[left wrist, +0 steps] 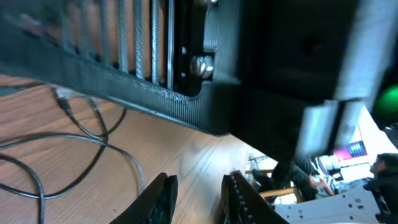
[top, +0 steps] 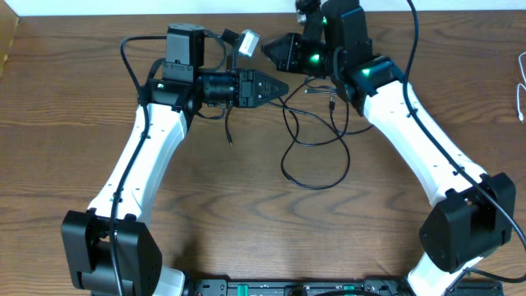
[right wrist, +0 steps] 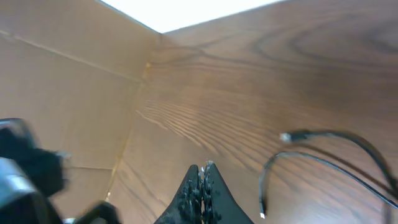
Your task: Untangle cables
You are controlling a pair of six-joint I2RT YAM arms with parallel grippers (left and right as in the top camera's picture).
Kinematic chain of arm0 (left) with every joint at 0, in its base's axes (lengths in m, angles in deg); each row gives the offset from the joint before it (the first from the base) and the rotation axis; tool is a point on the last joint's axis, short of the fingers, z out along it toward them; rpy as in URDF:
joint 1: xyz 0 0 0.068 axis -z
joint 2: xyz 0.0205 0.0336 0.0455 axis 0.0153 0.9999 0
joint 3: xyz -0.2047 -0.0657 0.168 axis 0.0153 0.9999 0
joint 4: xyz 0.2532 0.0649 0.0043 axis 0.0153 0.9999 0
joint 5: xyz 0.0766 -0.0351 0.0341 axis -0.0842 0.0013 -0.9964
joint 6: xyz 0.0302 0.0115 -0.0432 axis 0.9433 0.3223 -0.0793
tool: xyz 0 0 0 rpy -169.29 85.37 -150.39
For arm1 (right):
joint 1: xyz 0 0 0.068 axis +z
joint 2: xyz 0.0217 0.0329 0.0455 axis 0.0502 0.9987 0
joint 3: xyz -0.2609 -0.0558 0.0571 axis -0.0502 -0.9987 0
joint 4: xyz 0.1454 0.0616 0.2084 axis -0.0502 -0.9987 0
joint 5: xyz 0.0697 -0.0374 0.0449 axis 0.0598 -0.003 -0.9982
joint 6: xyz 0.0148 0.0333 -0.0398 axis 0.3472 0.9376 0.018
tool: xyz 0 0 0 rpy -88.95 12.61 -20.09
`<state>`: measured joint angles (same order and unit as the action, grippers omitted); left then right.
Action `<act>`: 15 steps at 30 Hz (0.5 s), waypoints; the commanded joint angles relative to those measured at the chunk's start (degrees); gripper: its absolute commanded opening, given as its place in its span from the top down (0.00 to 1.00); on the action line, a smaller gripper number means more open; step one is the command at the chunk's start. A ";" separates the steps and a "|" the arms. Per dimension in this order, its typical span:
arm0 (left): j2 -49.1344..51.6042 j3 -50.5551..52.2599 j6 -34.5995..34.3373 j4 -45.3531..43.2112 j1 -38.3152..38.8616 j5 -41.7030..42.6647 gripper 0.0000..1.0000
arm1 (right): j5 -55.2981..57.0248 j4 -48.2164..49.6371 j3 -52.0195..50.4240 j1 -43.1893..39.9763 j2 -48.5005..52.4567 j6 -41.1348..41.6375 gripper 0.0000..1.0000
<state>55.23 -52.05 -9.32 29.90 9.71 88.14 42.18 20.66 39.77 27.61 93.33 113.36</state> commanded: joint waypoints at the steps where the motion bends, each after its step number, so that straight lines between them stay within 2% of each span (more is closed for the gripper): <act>1: 0.31 -0.42 -0.28 -0.17 -0.28 -2.93 0.71 | 5.66 -5.40 1.44 -2.97 0.15 -2.86 0.99; 6: 0.31 -0.42 -0.70 0.46 -0.48 -11.78 0.71 | 11.76 -19.50 1.42 -4.98 0.15 -10.71 0.87; 9: 0.31 -0.42 -3.21 1.44 -0.79 -18.80 0.71 | 13.90 -27.78 1.42 -4.81 0.17 -17.22 0.79; 15: 0.31 -0.42 -8.68 5.14 -1.38 -31.82 0.71 | 27.98 -44.02 0.50 -4.44 0.26 -18.69 0.55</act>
<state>55.23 -52.05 -14.61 34.14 8.80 65.58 60.82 -20.70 40.29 23.11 93.33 97.93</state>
